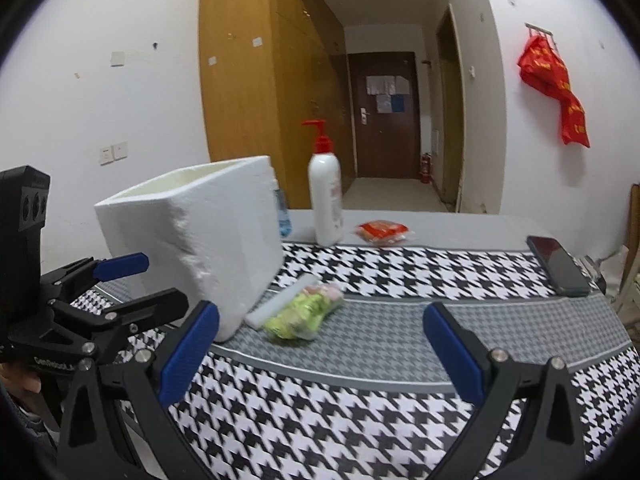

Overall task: Organize soft objects
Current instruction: 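Move both tools away from the box back toward the table items, then lower the left tool onto the white foam stick and close it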

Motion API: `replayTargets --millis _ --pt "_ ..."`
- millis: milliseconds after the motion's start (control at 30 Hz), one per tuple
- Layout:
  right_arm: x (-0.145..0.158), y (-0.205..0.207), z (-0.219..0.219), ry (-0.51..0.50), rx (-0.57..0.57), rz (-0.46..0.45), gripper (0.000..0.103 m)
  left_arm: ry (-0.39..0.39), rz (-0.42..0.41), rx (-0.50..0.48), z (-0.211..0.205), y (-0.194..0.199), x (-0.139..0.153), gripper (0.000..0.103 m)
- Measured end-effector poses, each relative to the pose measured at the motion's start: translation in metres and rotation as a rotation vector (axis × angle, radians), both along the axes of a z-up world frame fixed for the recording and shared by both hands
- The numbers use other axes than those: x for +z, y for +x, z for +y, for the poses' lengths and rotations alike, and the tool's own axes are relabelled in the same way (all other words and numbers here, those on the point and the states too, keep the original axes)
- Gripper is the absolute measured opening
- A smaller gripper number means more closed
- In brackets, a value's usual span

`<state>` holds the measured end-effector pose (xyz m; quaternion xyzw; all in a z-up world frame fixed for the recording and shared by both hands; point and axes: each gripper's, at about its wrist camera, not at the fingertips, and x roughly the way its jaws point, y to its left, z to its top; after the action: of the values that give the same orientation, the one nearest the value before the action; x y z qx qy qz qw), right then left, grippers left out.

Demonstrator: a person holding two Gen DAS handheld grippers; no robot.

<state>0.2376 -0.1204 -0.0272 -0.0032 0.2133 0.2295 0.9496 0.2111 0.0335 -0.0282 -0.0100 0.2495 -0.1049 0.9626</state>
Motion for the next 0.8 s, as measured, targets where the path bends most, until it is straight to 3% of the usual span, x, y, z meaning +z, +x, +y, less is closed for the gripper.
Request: replayTargets --millis 167,433,800 --pt "-0.006 0.002 -0.022 0.007 -0.047 0.021 0.103 -0.023 0.027 -0.084 -0.021 0.008 -0.005 0.102" --pt "-0.012 0.007 -0.049 0.0 -0.095 0.056 0.103 -0.013 0.075 -0.112 -0.045 0.023 -0.011 0.102" --pt "-0.012 0.021 -0.049 -0.005 -0.059 0.095 0.103 0.019 0.097 -0.023 -0.038 0.049 -0.014 0.102"
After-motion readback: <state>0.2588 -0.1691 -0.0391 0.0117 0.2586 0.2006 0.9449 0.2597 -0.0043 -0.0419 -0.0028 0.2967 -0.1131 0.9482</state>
